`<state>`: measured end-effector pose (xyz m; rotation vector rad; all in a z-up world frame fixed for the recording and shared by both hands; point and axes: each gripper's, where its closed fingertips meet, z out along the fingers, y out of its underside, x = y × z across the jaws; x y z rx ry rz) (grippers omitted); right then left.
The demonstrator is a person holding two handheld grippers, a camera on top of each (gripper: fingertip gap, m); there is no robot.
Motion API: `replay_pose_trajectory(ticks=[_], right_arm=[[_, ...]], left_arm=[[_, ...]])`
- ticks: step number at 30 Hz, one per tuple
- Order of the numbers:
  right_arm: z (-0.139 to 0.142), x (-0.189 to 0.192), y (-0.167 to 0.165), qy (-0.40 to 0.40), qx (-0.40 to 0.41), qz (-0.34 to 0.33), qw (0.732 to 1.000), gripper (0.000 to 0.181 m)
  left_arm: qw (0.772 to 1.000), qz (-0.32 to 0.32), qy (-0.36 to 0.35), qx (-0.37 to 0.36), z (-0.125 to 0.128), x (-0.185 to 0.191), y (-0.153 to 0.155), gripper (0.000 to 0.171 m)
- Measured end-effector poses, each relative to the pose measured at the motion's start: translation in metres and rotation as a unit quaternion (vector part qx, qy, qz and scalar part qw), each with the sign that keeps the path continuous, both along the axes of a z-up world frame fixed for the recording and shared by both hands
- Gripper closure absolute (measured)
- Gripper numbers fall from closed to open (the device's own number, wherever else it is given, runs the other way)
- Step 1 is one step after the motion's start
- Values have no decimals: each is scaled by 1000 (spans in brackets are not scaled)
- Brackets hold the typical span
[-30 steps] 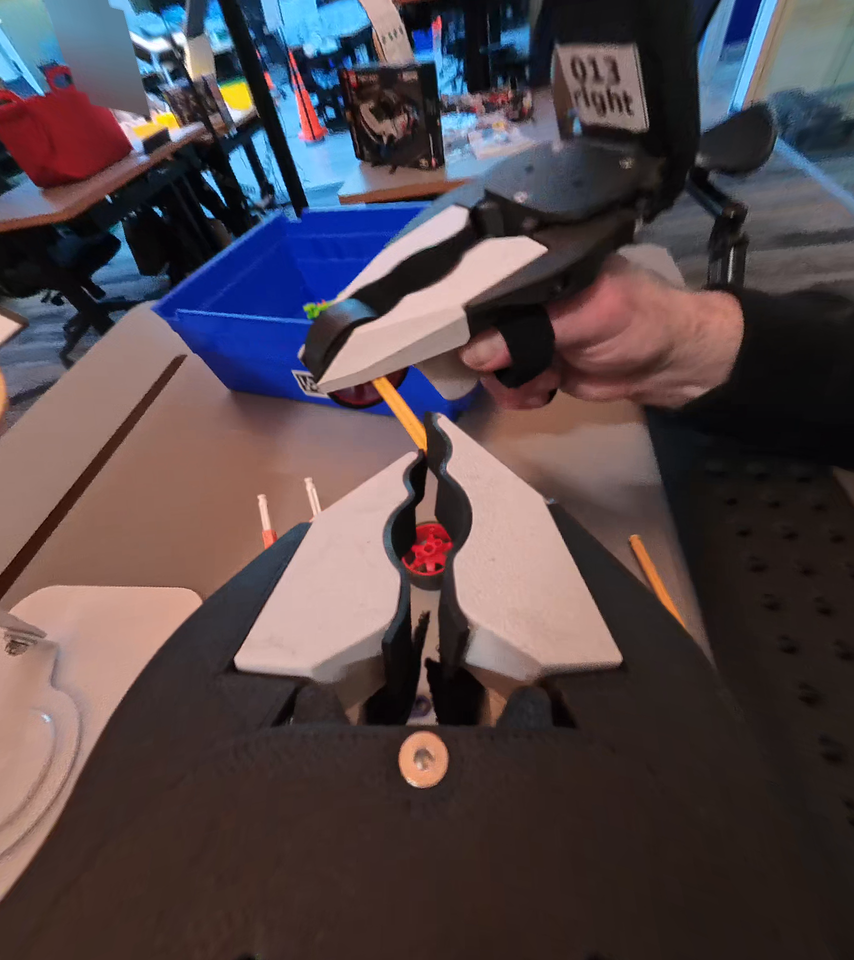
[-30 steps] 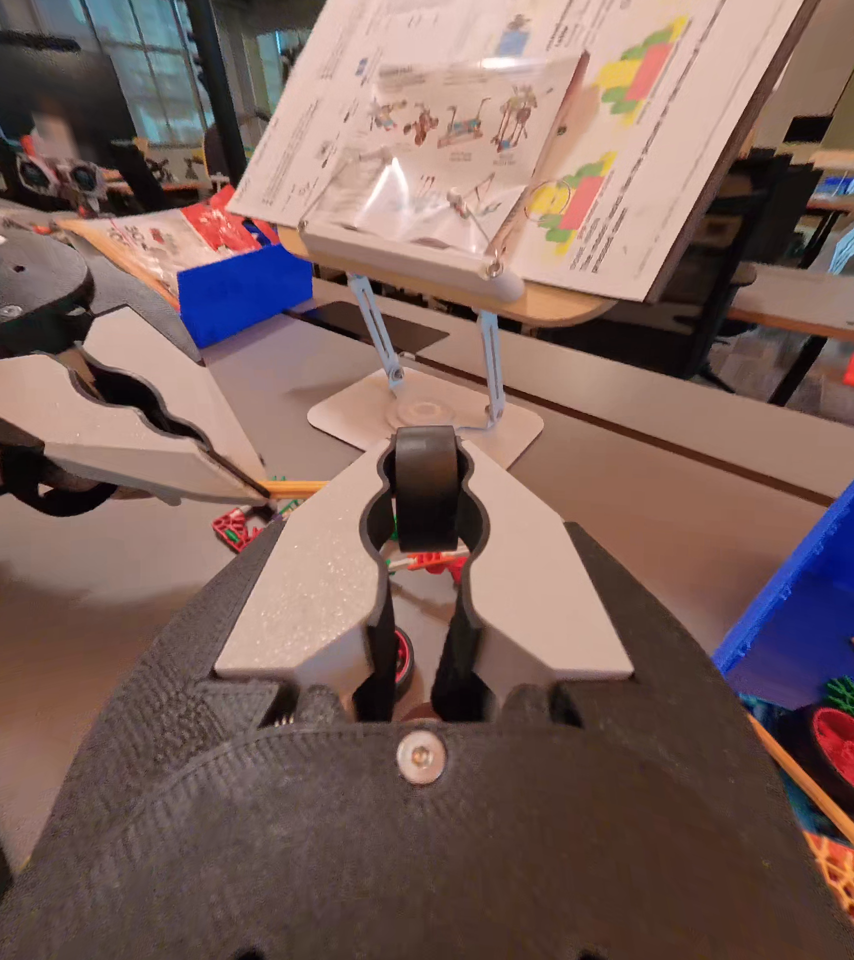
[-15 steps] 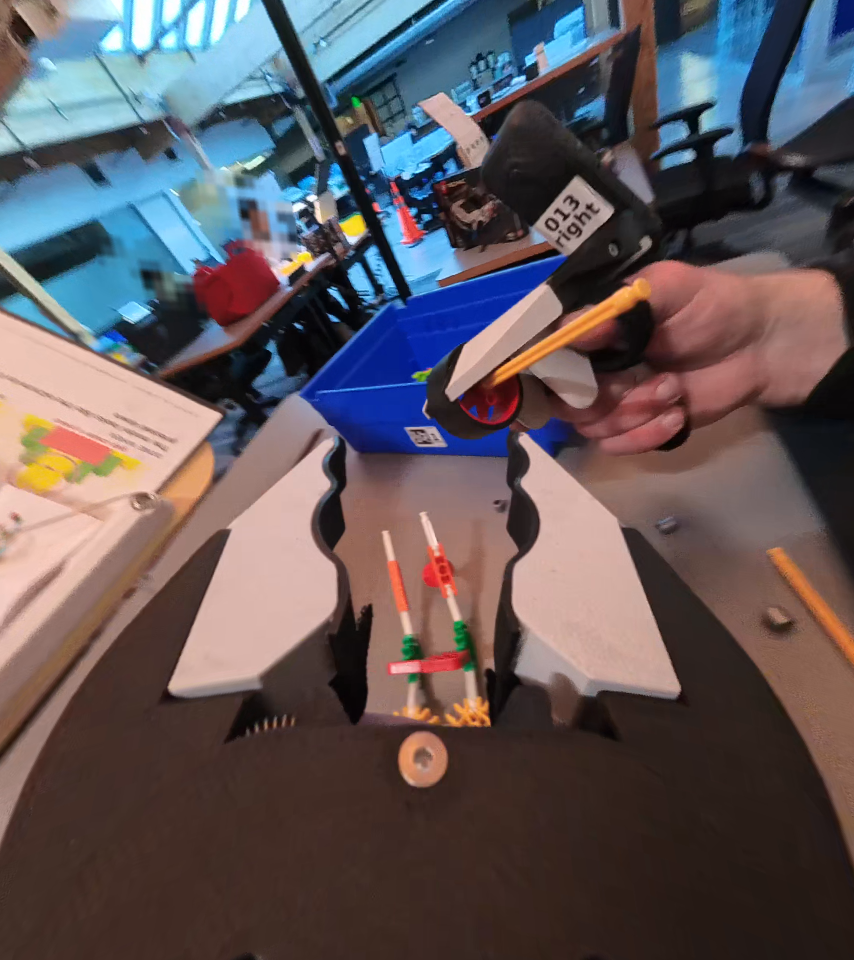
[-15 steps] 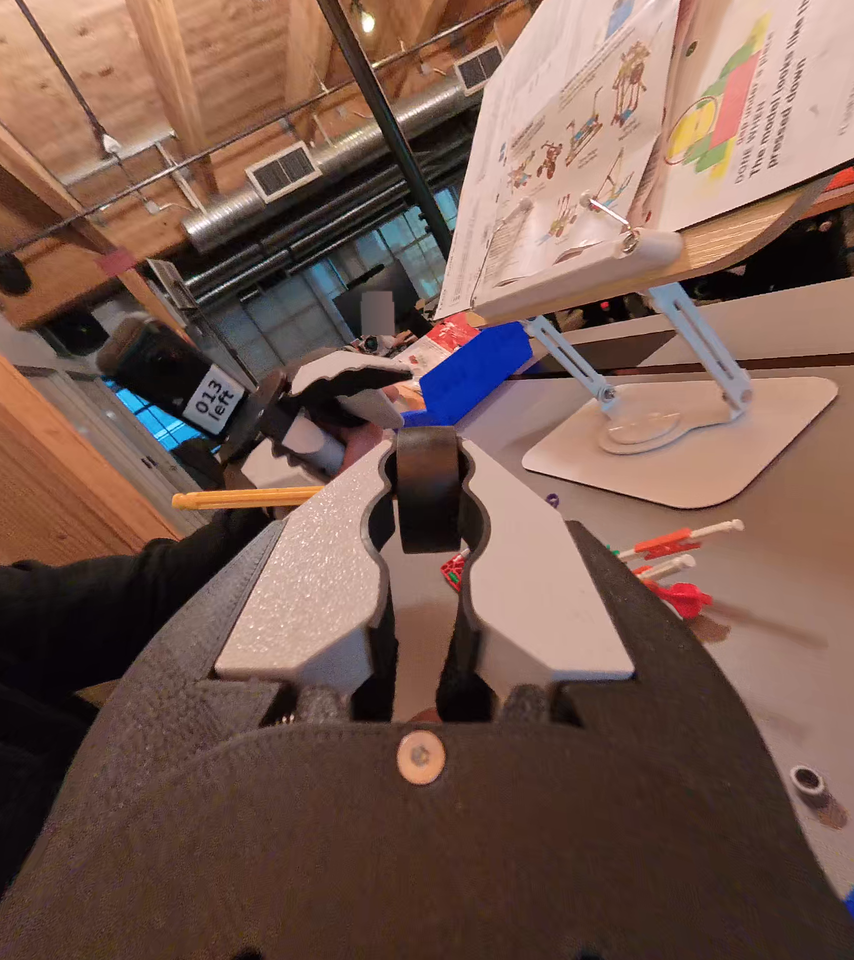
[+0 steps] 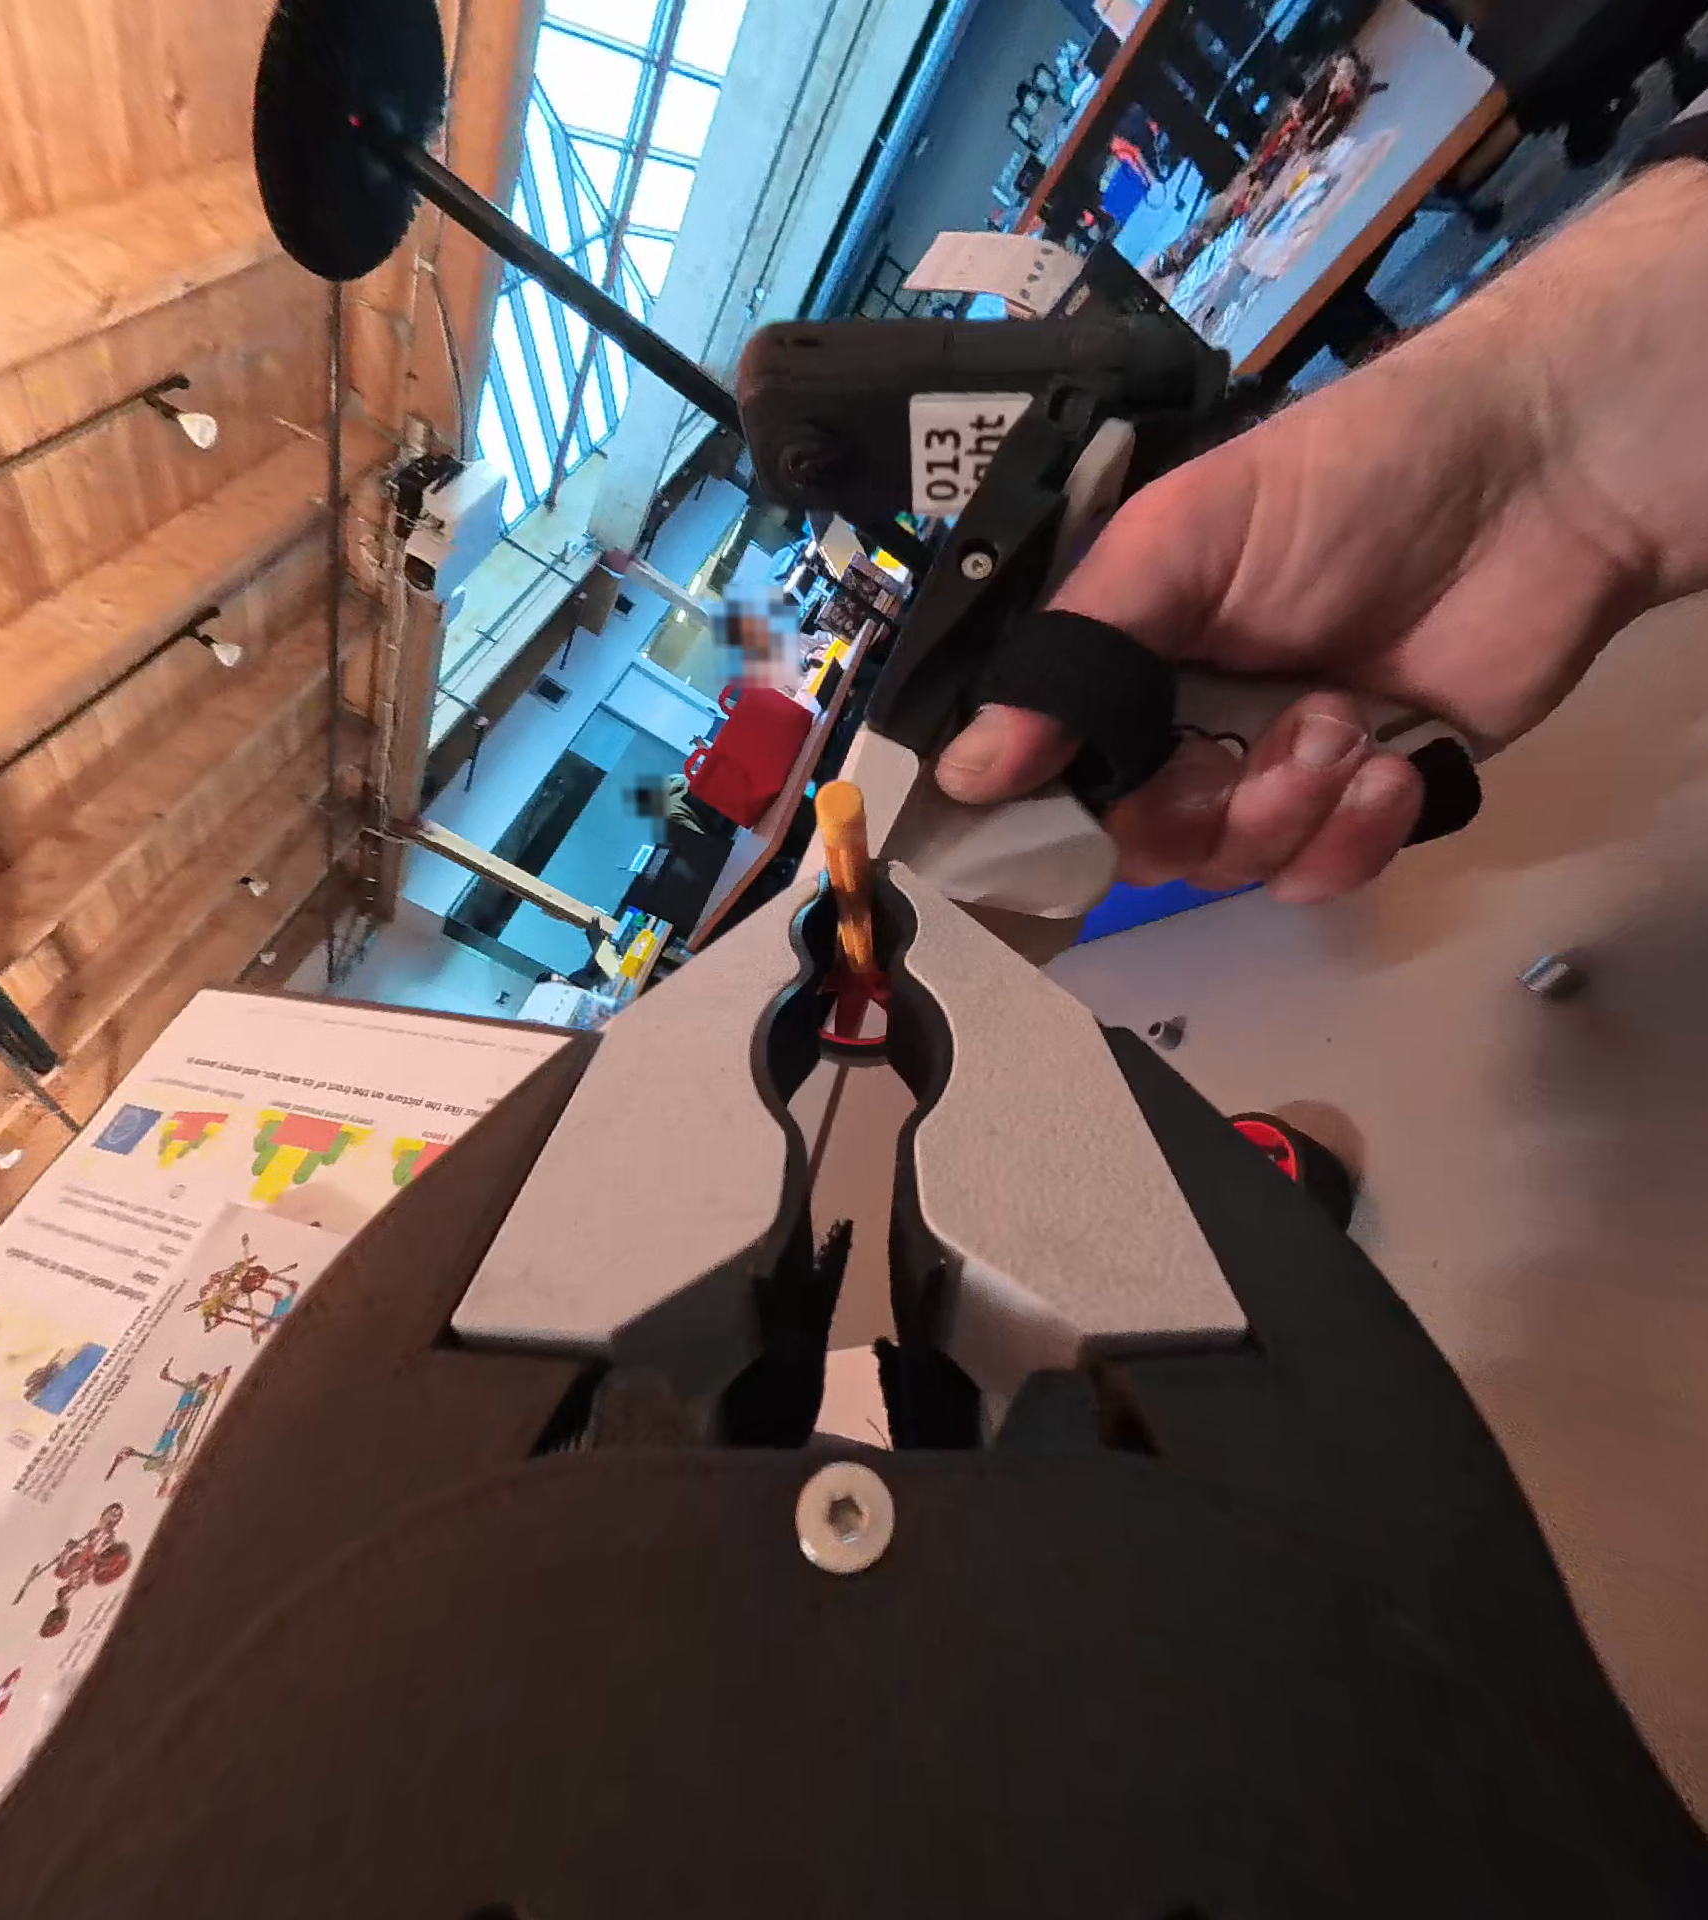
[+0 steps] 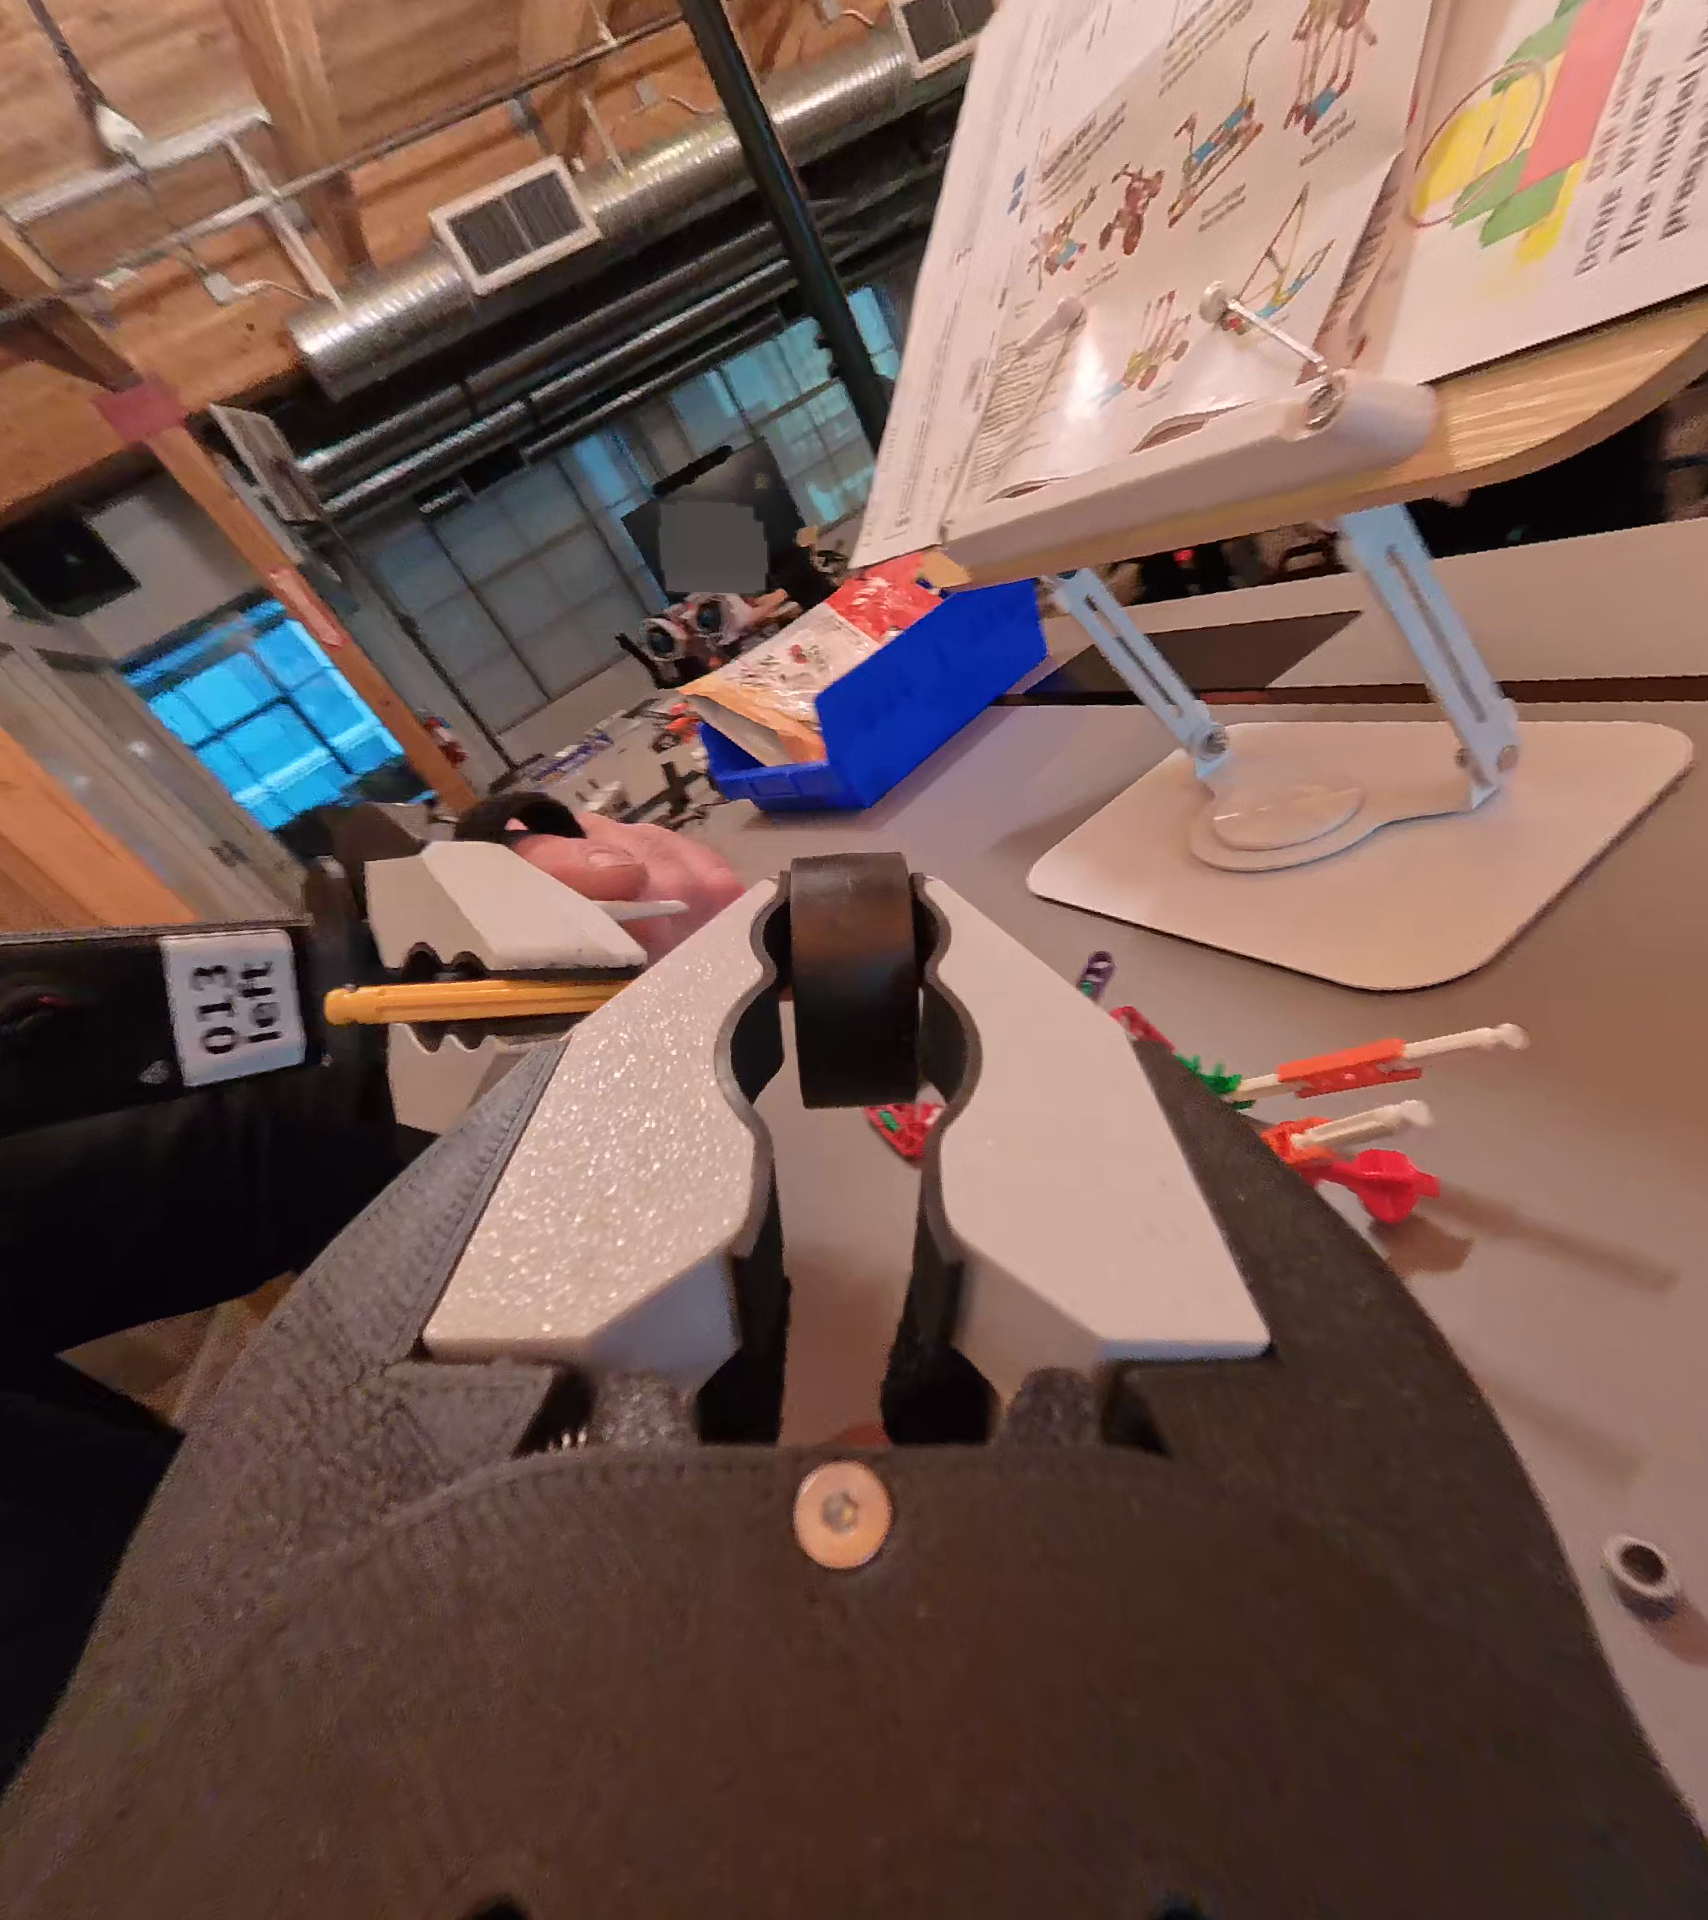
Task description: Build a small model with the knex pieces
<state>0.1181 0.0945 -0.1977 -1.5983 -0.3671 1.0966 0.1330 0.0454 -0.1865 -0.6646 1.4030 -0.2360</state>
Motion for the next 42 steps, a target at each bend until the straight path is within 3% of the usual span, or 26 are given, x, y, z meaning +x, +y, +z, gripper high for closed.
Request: replay_pose_trajectory(ticks=[2, 4, 8, 10, 12, 15, 18, 22, 24, 27, 30, 31, 33, 34, 36, 38, 40, 42], right_arm=[[6, 8, 2, -11, 18, -28, 999, 152], [12, 14, -1, -42, 48, -46, 997, 163], [24, 35, 2, -126, 90, -120, 981, 163], [38, 68, 3, -163, 109, -186, 963, 163], [47, 121, 7, -215, 107, -271, 932, 163], [15, 202, 16, -304, 5, -344, 888, 163], [-37, 255, 16, -377, -108, -374, 841, 163], [-79, 276, 16, -458, -166, -388, 782, 162], [-92, 284, 14, -477, -196, -390, 763, 142], [-77, 292, 9, -500, -175, -423, 735, 125], [-30, 272, 7, -507, -89, -452, 729, 126], [-15, 249, 8, -505, -46, -436, 743, 127], [-2, 174, 11, -472, 20, -336, 815, 134], [-7, 133, 8, -454, 29, -269, 849, 134], [-36, 64, -1, -449, 14, -140, 882, 127], [-75, 29, -5, -490, -11, -72, 869, 117], [-108, 14, -7, -535, -31, -40, 843, 116], [-129, 6, -9, -546, -60, -19, 835, 116]], left_arm=[[1000, 11, -14, 0, 6, -2, 4, 169], [999, 21, -24, 0, 11, -3, 10, 168], [999, 14, -47, 0, 15, 0, 10, 166], [998, 21, -57, 0, 22, -2, 12, 141], [999, 26, -37, -24, 19, -3, 21, 135], [996, 29, 9, -82, -1, -3, 40, 128], [982, 45, 101, -156, -42, -1, 61, 115], [960, 87, 143, -226, -77, -7, 92, 114], [943, 107, 181, -259, -99, -11, 103, 109], [917, 127, 212, -314, -125, -13, 113, 104], [884, 136, 252, -368, -145, -20, 114, 104], [879, 137, 257, -376, -149, -21, 114, 108], [874, 143, 272, -377, -157, -25, 114, 111], [871, 139, 271, -385, -157, -24, 113, 116], [865, 141, 279, -393, -160, -25, 111, 120], [865, 148, 283, -387, -160, -27, 113, 124], [864, 147, 283, -390, -160, -29, 114, 124], [863, 140, 286, -392, -160, -29, 113, 124]])
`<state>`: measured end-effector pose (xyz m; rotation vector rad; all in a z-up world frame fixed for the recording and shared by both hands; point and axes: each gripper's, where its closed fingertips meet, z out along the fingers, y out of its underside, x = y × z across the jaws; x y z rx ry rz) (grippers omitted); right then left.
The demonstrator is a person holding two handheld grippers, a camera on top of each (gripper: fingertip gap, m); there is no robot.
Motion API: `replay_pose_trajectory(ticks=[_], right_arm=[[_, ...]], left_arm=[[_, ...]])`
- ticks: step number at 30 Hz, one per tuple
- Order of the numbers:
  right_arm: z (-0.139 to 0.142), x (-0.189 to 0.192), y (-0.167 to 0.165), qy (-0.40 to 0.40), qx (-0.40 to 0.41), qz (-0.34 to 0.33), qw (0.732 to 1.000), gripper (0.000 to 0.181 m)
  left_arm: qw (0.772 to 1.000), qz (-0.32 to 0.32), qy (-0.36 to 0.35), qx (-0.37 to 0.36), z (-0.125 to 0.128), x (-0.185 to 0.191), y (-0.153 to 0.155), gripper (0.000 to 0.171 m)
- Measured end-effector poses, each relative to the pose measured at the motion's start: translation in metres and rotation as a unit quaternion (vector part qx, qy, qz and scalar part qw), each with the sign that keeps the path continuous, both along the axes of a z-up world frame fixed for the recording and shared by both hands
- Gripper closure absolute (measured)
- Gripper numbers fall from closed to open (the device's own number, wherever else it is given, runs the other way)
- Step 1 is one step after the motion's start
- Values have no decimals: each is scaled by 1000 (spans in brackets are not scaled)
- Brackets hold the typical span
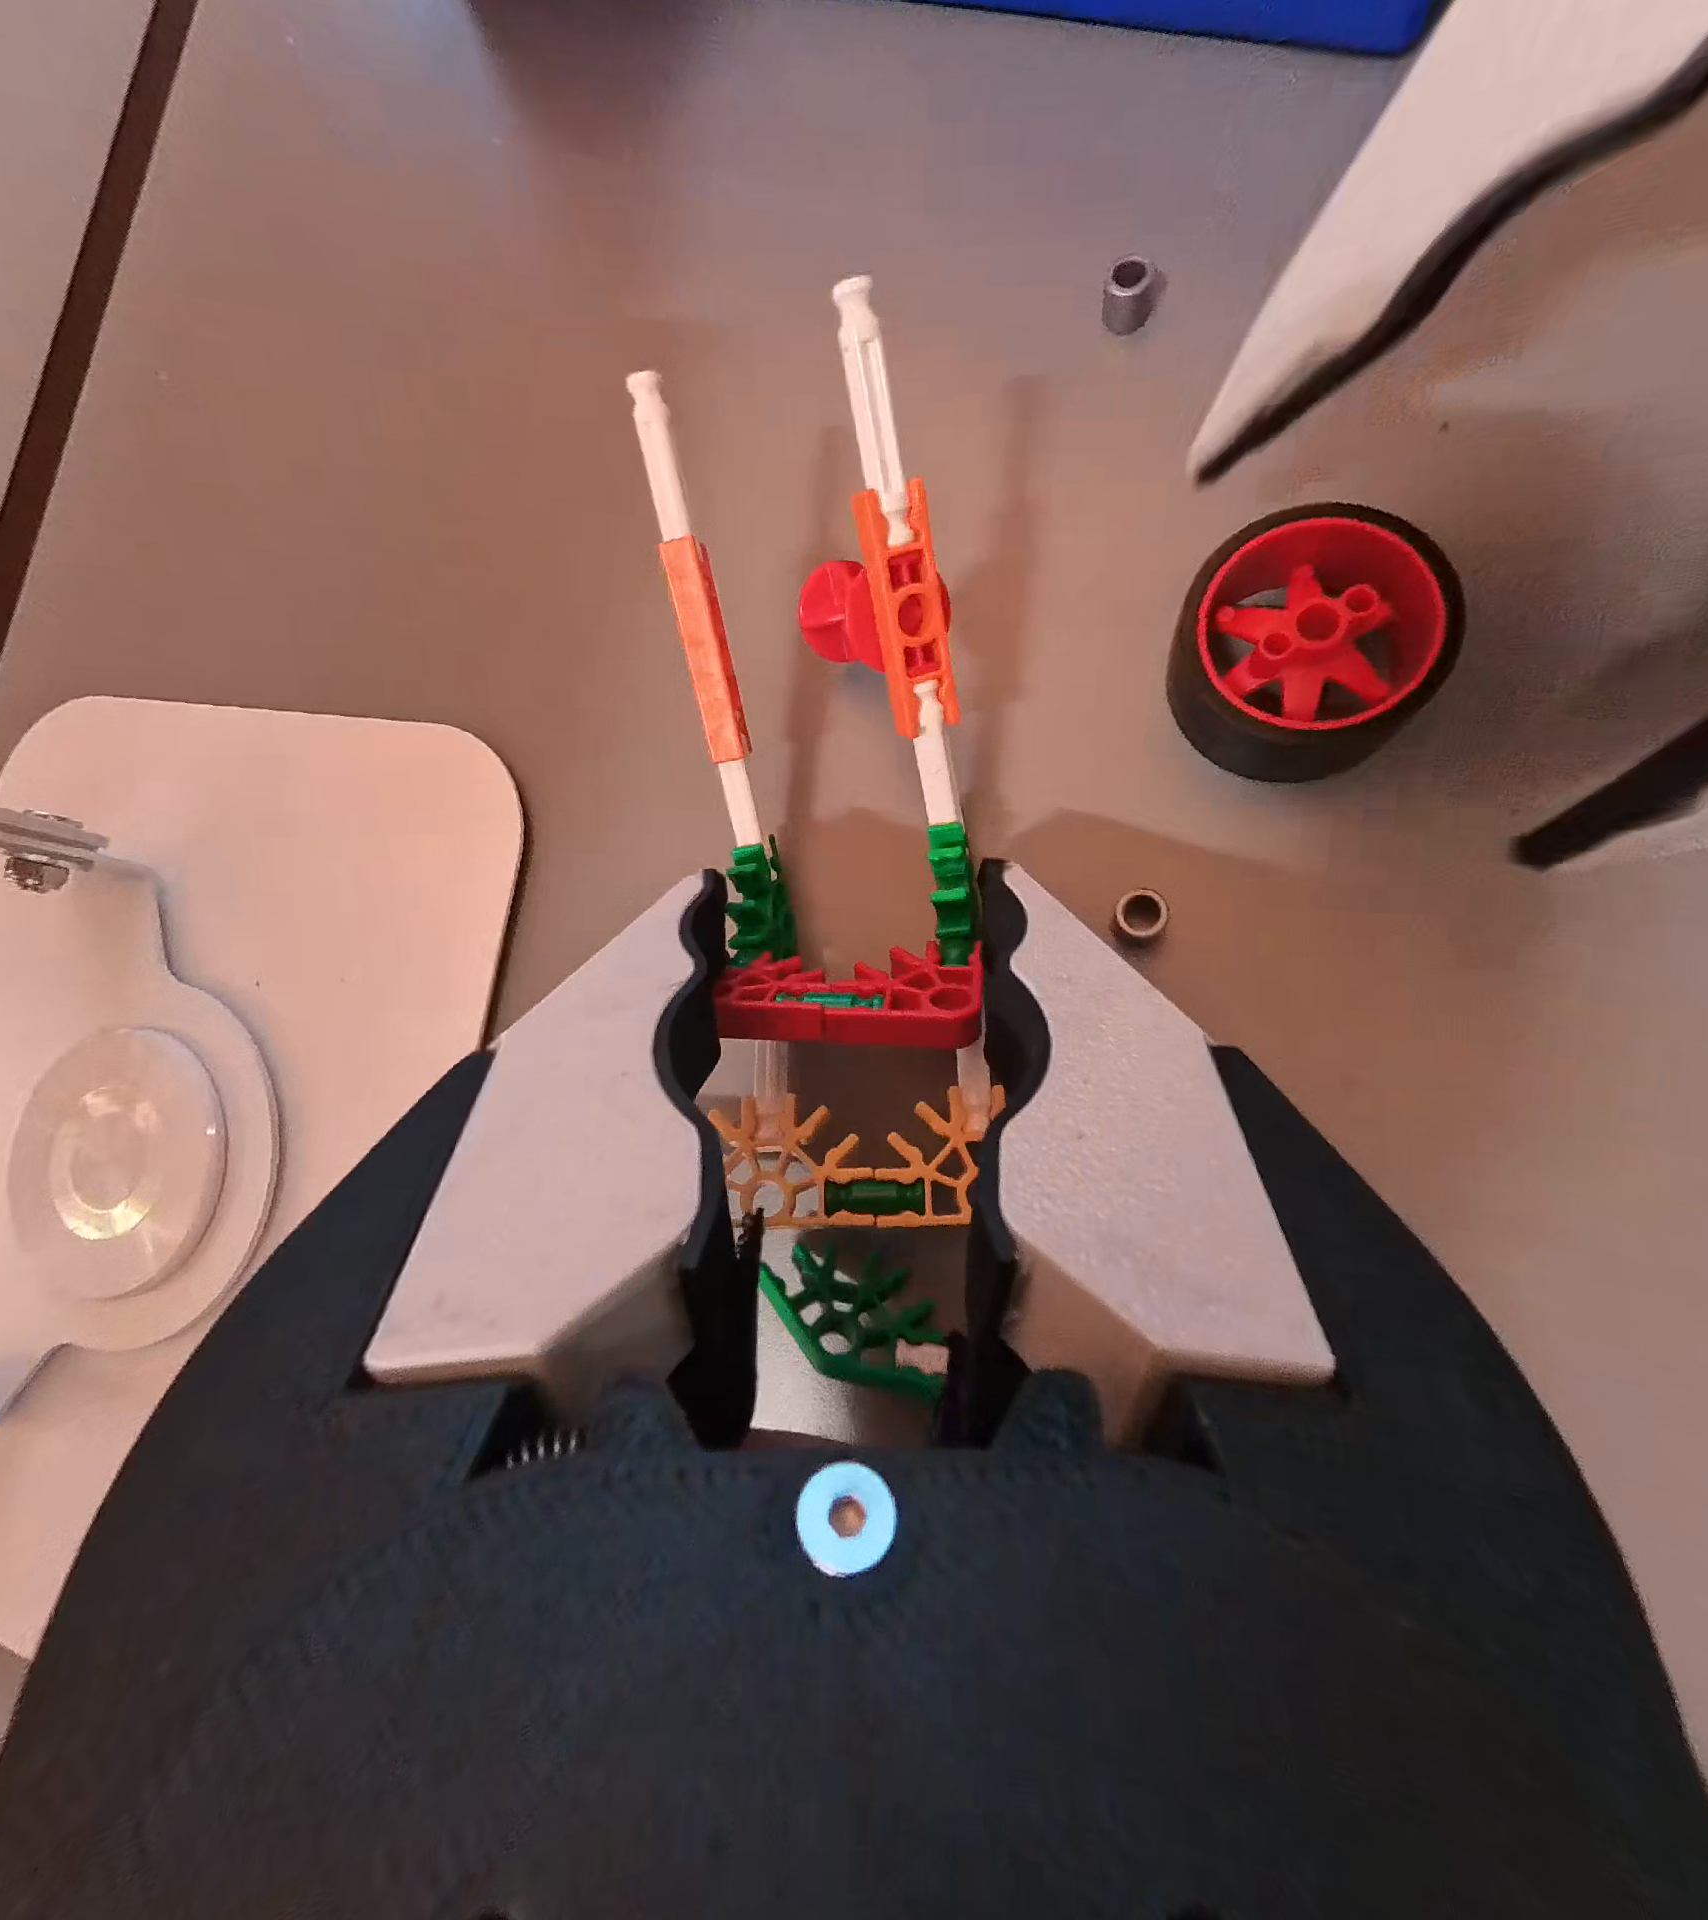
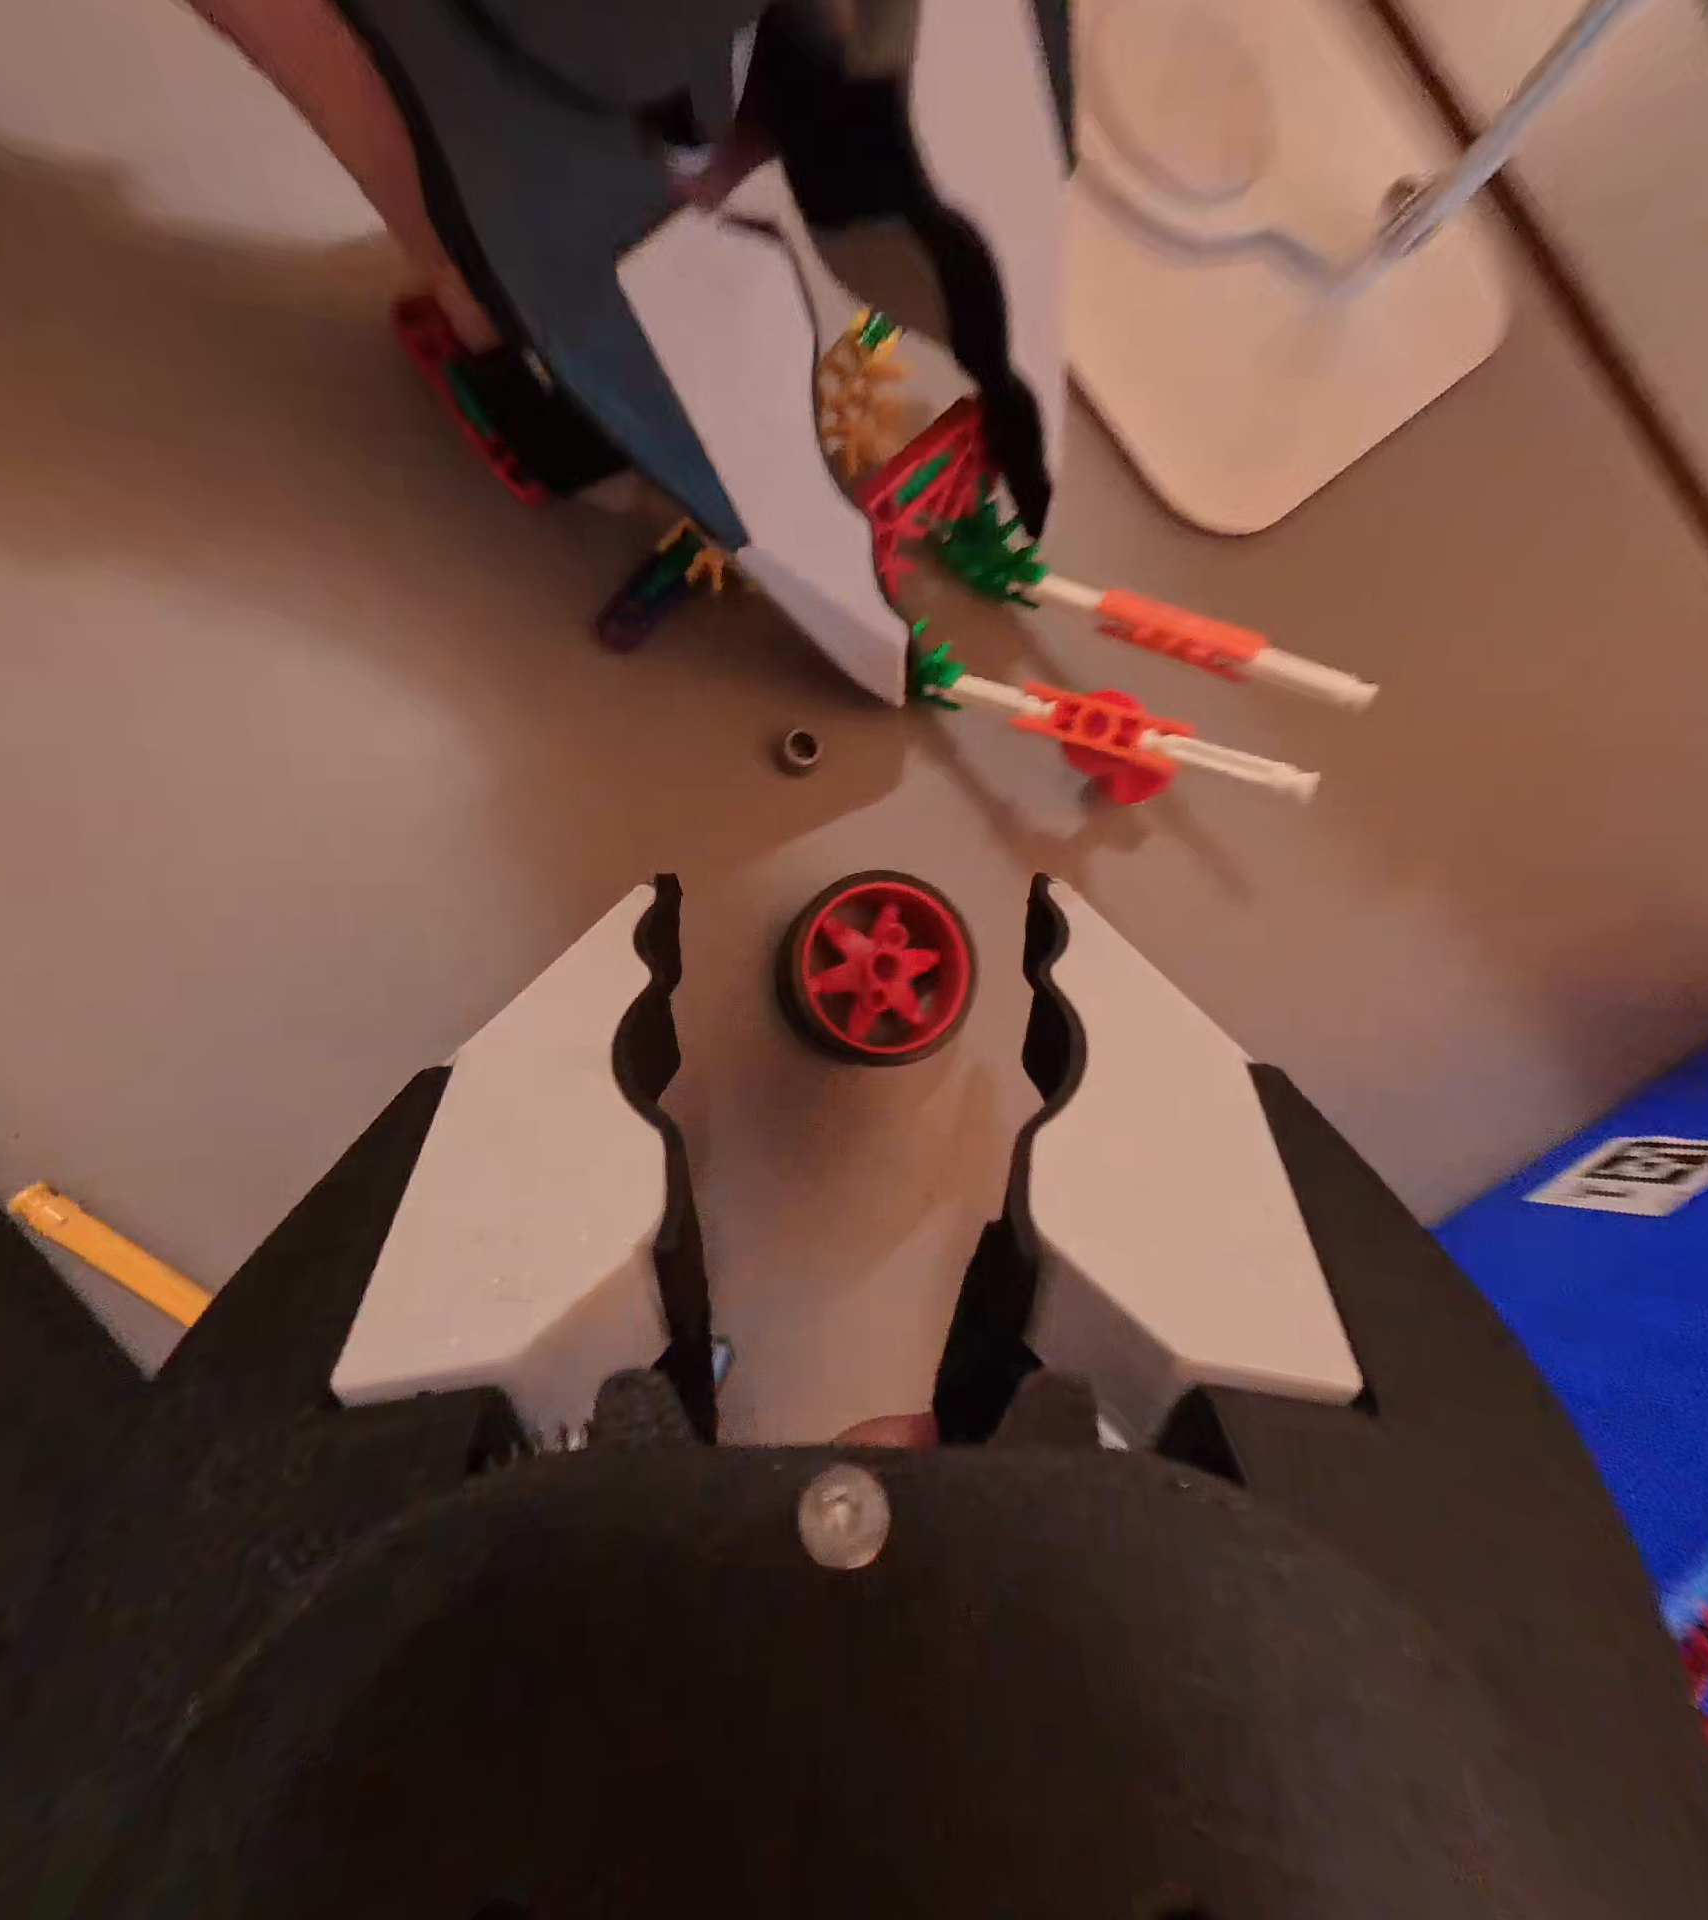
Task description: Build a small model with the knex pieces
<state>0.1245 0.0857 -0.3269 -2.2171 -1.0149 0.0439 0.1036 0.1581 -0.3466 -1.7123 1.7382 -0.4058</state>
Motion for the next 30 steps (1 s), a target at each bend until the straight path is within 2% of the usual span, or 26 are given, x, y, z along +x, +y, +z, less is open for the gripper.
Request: replay_pose_trajectory(ticks=[3, 5, 7, 9, 11, 13, 15, 16, 18, 20, 22, 24, 26, 28, 30], right_arm=[[-24, 13, 6, -13, -42, -37, 998, 115], [-26, 9, 3, 9, -58, -28, 998, 132], [-21, 10, 4, 18, -53, -28, 998, 138], [7, 16, 6, 32, -3, -37, 999, 138], [55, 28, 8, 76, 67, -58, 993, 138], [107, 66, 11, 93, 156, -116, 976, 138], [140, 123, 12, 90, 213, -194, 953, 138], [141, 152, 13, 88, 211, -229, 946, 138], [122, 197, 18, 84, 172, -278, 941, 138], [96, 223, 22, 71, 142, -303, 940, 137], [81, 235, 25, 56, 137, -321, 935, 135], [87, 237, 24, 36, 161, -334, 928, 120], [109, 224, 23, 11, 200, -325, 924, 114], [128, 181, 23, 14, 220, -265, 939, 123], [128, 115, 23, 45, 199, -168, 964, 128]], left_arm=[[1000, -12, 5, -15, -1, -2, -5, 122], [1000, -13, 16, -19, -5, -4, -7, 117], [1000, -14, 22, -15, -7, -6, -6, 120], [999, -14, 24, -18, -8, -8, -5, 121], [1000, -14, 22, -17, -7, -9, -3, 121], [1000, -11, 18, -20, -7, -10, -2, 121], [1000, -4, 12, -11, -5, -9, 4, 114], [1000, -2, 9, -15, -3, -9, 4, 111], [1000, -4, 6, -24, 1, -9, 3, 108], [1000, 5, 17, -17, 0, -13, 5, 116], [999, 11, 29, -11, -5, -16, 7, 116], [999, 4, 30, -15, -6, -15, 5, 117], [1000, 0, 28, -14, -7, -14, 5, 117], [1000, -6, 26, -13, -7, -13, 3, 117], [1000, -19, 22, -6, -7, -13, 2, 117]])
